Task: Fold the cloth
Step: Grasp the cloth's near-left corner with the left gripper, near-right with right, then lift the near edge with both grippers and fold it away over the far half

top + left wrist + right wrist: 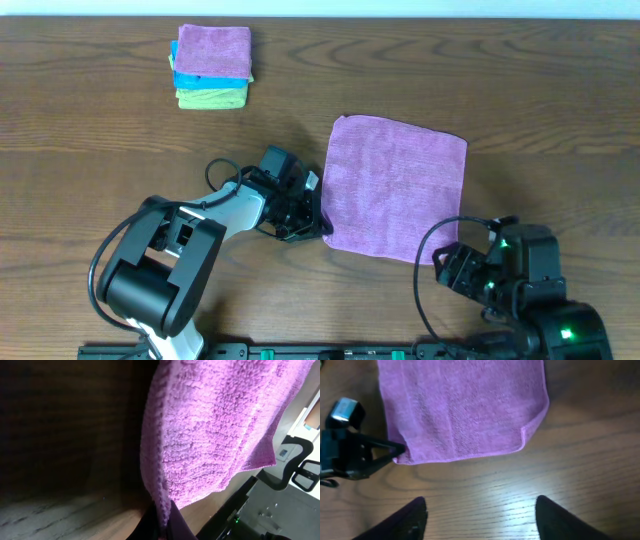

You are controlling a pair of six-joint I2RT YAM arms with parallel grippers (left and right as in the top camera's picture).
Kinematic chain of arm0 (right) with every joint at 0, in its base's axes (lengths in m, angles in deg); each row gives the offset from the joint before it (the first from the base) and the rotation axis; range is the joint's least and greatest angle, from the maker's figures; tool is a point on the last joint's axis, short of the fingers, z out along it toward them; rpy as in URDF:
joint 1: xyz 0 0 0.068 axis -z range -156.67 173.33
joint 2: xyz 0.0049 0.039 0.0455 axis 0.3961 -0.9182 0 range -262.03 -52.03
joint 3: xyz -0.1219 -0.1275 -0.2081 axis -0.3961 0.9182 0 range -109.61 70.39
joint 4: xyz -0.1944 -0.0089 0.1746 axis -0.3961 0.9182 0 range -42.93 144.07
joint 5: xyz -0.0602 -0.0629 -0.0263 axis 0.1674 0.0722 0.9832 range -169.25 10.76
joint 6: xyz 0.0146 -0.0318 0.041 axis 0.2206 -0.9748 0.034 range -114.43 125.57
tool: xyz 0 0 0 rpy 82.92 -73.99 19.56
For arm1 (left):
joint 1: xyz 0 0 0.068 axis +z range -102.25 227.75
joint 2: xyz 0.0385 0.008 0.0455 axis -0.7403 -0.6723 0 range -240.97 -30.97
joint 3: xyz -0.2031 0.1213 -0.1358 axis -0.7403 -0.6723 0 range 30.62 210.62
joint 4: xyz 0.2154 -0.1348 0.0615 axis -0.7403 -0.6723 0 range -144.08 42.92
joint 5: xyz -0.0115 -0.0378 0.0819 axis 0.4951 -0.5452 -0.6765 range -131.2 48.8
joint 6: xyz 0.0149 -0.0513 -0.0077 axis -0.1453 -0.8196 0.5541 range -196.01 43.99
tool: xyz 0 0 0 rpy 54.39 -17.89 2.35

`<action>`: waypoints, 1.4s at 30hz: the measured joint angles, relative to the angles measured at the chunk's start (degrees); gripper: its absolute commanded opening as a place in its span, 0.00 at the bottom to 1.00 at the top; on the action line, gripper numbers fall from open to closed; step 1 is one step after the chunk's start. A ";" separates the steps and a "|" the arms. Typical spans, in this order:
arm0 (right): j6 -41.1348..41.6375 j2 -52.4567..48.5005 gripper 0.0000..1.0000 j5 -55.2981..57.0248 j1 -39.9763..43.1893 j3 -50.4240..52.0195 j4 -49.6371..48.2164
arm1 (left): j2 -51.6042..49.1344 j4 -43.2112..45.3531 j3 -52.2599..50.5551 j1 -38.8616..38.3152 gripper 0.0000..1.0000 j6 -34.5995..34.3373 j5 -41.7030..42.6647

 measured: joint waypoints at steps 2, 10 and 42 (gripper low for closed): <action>0.76 0.02 0.72 0.13 0.00 2.51 -0.96 | 0.00 -0.11 0.00 0.00 0.06 0.61 0.02; 4.68 0.00 0.72 0.59 0.00 13.00 -11.67 | 0.00 -5.57 0.02 1.44 0.06 4.72 1.40; 17.27 -12.96 0.31 6.36 0.00 25.64 -39.76 | 0.00 -13.27 0.02 4.00 0.06 11.43 4.09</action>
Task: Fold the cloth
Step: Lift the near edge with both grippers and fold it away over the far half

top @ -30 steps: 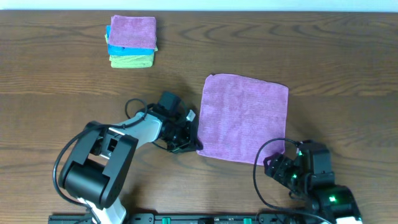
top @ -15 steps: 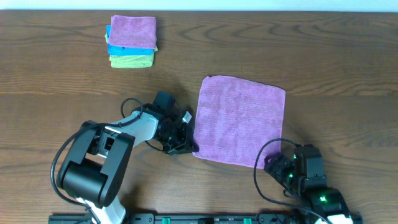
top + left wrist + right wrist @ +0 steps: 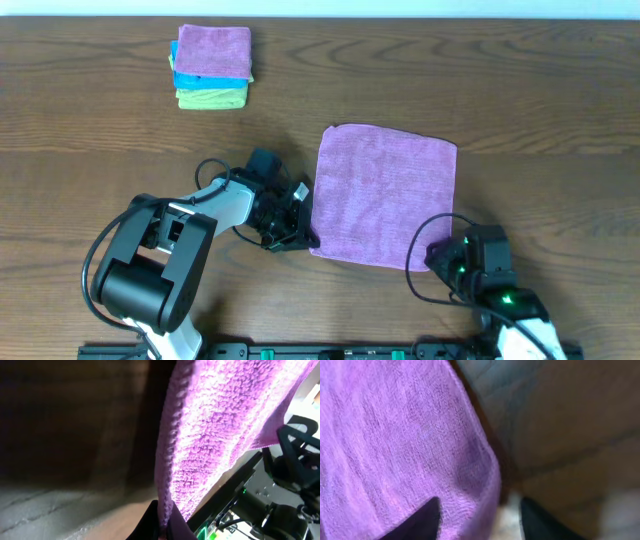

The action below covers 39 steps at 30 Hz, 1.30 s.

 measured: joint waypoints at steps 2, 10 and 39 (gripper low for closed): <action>0.07 -2.40 0.13 -0.24 0.00 -0.02 -2.14 | 0.00 -0.50 0.00 0.00 0.06 0.42 0.00; -3.74 -6.93 0.01 -2.75 0.00 -0.04 -10.19 | 0.07 -3.34 0.00 3.98 0.06 3.08 -0.04; -10.88 -7.26 0.01 -14.38 0.00 -11.23 -9.68 | 21.57 -13.57 -0.02 11.61 0.06 8.09 -5.51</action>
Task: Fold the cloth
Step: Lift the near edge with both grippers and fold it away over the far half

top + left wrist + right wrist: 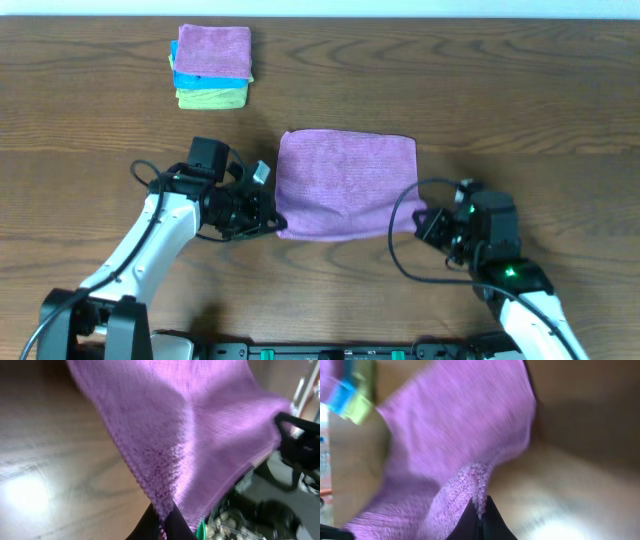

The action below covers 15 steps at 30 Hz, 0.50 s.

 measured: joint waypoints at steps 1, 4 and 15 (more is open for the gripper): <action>-0.46 -0.33 0.01 0.59 0.00 -1.18 -0.50 | 0.35 1.55 0.00 0.00 0.06 -1.18 -0.68; -1.53 -2.43 0.01 1.95 0.00 -3.45 -2.84 | 0.52 6.54 0.00 0.00 0.06 -4.46 -2.21; -4.46 -17.86 0.01 4.07 0.00 -4.96 -18.16 | -1.64 29.88 0.00 0.00 0.06 -16.24 -8.52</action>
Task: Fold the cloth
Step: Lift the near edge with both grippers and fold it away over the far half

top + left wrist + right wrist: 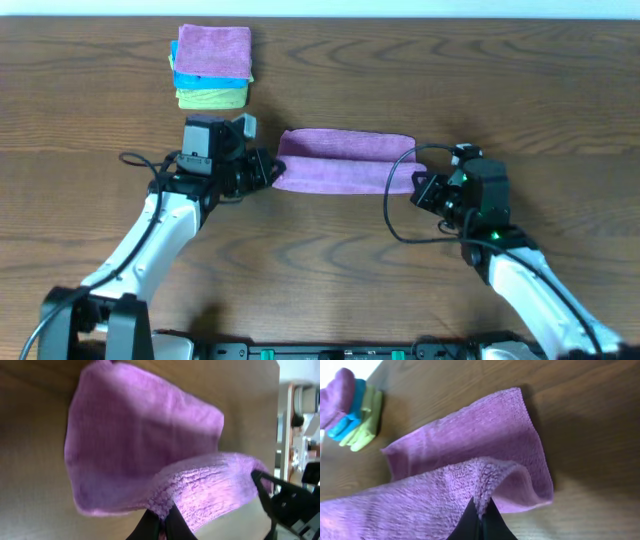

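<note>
The purple cloth [345, 160] lies in the middle of the table, its near half lifted and curled back over the far half. My left gripper [272, 170] is shut on the cloth's left near corner [165, 505]. My right gripper [415, 180] is shut on the right near corner [482, 502]. Both wrist views show the held edge arching above the flat lower layer [470, 435]. The gripper fingers are mostly hidden by cloth.
A stack of folded cloths [212, 67], purple on blue on yellow-green, sits at the far left of the wooden table [560, 90]. It also shows in the right wrist view as the stack [350, 412]. Black cables loop beside both arms.
Both grippers have moved away from the near edge with the cloth's near corners. The cloth looks narrower from overhead, with its near edge now close to the far edge.
The cloth lay flat with my left gripper shut on its near left corner and my right gripper open, off the cloth. Then the right gripper stood at the near right corner. Then both held corners, the cloth shifted left. Now the near edge arches over the far half.
</note>
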You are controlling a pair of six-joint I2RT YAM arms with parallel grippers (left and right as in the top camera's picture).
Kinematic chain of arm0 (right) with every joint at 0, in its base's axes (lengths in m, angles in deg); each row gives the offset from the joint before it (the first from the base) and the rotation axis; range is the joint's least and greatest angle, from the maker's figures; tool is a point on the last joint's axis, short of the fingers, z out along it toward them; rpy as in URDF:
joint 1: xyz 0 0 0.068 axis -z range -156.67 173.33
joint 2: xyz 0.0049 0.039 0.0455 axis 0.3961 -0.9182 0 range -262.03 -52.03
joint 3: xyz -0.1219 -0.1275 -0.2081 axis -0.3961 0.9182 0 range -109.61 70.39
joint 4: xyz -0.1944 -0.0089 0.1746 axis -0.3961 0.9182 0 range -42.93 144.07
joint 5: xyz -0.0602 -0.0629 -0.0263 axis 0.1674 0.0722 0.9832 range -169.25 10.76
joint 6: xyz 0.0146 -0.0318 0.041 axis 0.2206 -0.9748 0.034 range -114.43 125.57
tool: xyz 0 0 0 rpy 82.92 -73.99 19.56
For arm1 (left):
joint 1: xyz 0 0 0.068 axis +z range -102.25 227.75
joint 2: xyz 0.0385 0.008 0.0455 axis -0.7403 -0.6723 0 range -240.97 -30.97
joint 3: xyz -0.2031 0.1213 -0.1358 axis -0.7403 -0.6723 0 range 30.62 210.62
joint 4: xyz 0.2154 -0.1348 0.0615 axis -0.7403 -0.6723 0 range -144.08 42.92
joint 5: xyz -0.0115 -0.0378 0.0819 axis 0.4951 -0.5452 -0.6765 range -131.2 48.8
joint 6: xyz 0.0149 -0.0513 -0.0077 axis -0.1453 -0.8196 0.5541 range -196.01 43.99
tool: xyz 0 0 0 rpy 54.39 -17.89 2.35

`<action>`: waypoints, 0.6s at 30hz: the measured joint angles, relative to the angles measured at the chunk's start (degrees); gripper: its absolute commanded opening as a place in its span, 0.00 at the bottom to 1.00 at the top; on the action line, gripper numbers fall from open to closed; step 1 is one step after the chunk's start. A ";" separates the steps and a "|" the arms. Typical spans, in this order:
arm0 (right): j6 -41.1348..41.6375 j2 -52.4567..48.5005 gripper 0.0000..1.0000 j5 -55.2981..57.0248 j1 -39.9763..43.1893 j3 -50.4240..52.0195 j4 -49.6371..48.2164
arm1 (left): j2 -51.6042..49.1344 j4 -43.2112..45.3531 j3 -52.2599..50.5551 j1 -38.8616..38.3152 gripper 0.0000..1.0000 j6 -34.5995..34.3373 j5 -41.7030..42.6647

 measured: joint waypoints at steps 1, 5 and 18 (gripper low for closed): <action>-0.22 -0.94 0.01 0.07 0.00 -0.52 -0.07 | -1.07 1.84 0.02 0.00 0.06 -0.57 -0.35; -1.97 -5.53 0.01 1.20 0.00 -4.04 -0.90 | -6.51 8.72 0.00 0.00 0.06 -2.89 -1.27; -7.58 -21.49 0.01 2.69 0.00 -16.76 -2.60 | -17.33 22.43 0.00 0.00 0.06 -7.17 -5.62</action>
